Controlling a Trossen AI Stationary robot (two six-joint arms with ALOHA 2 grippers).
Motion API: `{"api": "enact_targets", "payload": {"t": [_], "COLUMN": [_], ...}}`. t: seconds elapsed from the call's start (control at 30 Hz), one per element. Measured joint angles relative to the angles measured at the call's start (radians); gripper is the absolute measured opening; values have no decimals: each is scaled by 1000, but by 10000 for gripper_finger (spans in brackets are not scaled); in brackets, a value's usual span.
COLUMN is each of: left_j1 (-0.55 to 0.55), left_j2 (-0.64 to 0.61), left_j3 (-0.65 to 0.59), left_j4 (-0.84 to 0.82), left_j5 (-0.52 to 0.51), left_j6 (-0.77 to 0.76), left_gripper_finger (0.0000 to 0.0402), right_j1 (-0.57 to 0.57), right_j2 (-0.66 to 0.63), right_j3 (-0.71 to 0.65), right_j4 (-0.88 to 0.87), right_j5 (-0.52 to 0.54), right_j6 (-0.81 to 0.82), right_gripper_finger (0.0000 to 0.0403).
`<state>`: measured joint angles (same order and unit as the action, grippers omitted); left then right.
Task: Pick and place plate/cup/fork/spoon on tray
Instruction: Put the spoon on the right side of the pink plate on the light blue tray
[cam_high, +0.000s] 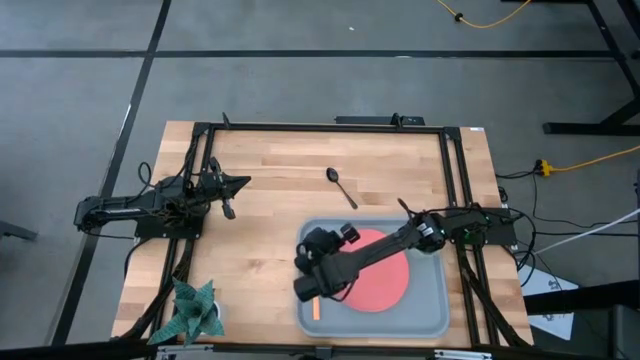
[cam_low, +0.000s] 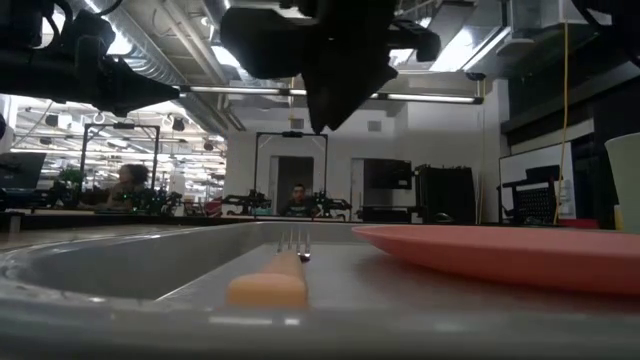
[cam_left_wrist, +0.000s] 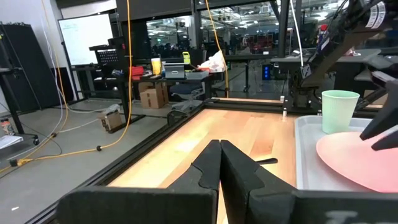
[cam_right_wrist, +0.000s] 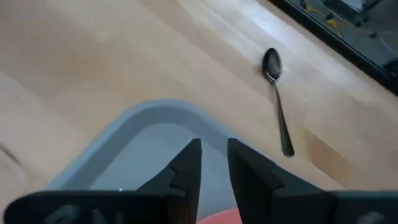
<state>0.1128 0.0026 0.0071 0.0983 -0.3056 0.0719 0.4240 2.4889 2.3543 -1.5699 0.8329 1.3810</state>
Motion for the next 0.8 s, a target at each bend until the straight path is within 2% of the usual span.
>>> {"api": "enact_targets", "payload": {"t": [0.27, 0.53, 0.63, 0.8], "left_j1": [0, 0, 0, 0], "left_j2": [0, 0, 0, 0], "left_j3": [0, 0, 0, 0], "left_j4": [0, 0, 0, 0], "left_j5": [0, 0, 0, 0], "left_j6": [0, 0, 0, 0], "left_gripper_finger": [0, 0, 0, 0], "right_j1": [-25, 19, 37, 52], "right_j2": [-22, -22, -22, -22], "right_j3": [0, 0, -10, -10], "right_j4": [48, 97, 104, 36], "right_j5": [-98, -136, -88, 57], "right_j6": [-159, -191, -219, -333], "right_gripper_finger": [84, 84, 84, 84]}}
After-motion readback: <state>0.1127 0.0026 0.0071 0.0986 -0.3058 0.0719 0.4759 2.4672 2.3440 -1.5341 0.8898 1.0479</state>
